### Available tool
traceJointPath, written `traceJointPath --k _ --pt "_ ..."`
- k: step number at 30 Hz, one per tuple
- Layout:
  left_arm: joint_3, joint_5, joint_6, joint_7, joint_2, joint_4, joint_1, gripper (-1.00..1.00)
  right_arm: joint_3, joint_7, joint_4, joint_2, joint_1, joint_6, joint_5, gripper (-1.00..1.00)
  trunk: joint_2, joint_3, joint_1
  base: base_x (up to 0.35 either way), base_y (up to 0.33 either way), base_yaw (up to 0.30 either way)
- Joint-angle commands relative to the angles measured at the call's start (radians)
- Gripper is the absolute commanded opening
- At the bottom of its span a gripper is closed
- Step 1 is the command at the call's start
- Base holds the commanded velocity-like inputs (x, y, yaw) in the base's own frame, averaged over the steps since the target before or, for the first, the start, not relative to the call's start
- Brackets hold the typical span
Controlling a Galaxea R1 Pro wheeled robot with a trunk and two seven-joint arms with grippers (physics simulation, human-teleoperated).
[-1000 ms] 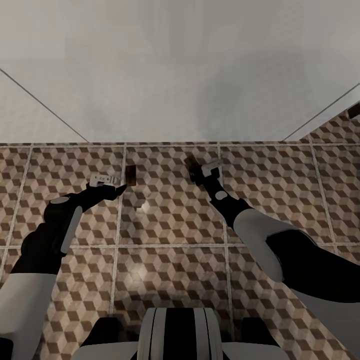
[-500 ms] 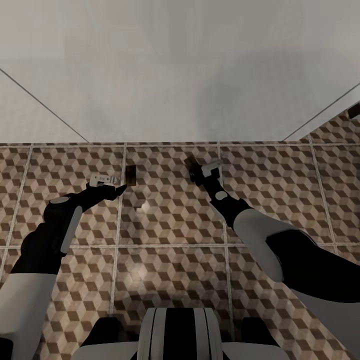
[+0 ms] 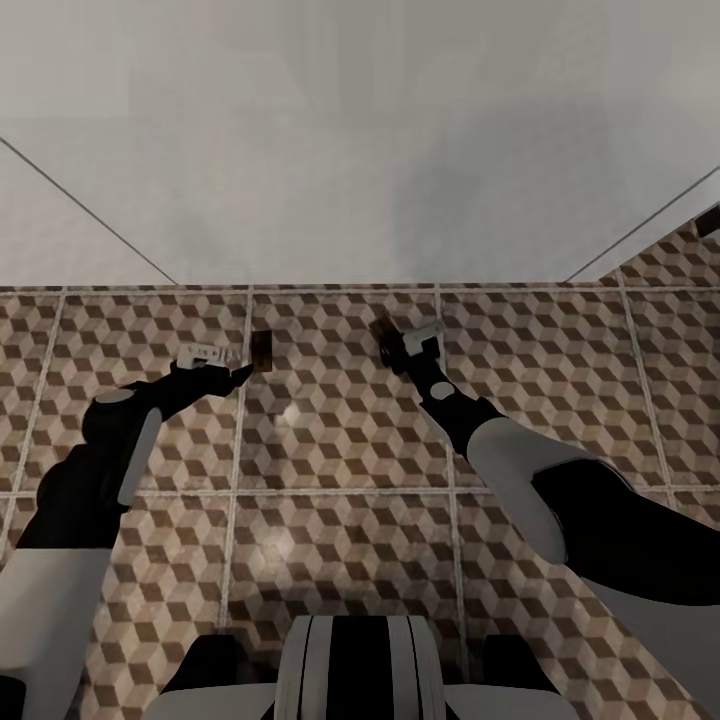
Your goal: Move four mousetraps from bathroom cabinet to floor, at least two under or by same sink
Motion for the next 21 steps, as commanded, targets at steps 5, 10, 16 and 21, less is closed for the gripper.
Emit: traceJointPath --k 5,10,16,21 --pt "-0.001 0.01 0.06 0.002 0.001 -0.043 0.0 1.0 0.004 -0.01 0.001 0.0 -0.001 0.015 0.008 -1.0 0.0 0.0 0.0 0.0 0.0 0.0" --pt "-0.001 0.01 0.079 0.002 0.0 -0.08 0.0 1.0 0.005 -0.012 0.001 0.0 -0.001 0.037 0.008 -1.0 0.0 0.0 0.0 0.0 0.0 0.0" --pt "-0.001 0.01 0.083 0.002 0.0 -0.088 0.0 1.0 0.004 -0.014 0.001 0.0 -0.001 0.046 0.009 -1.0 0.0 0.0 0.0 0.0 0.0 0.0" --pt "-0.001 0.011 0.083 0.002 0.001 -0.091 0.0 1.0 0.003 -0.014 0.001 0.0 -0.001 0.048 0.009 -1.0 0.0 0.0 0.0 0.0 0.0 0.0"
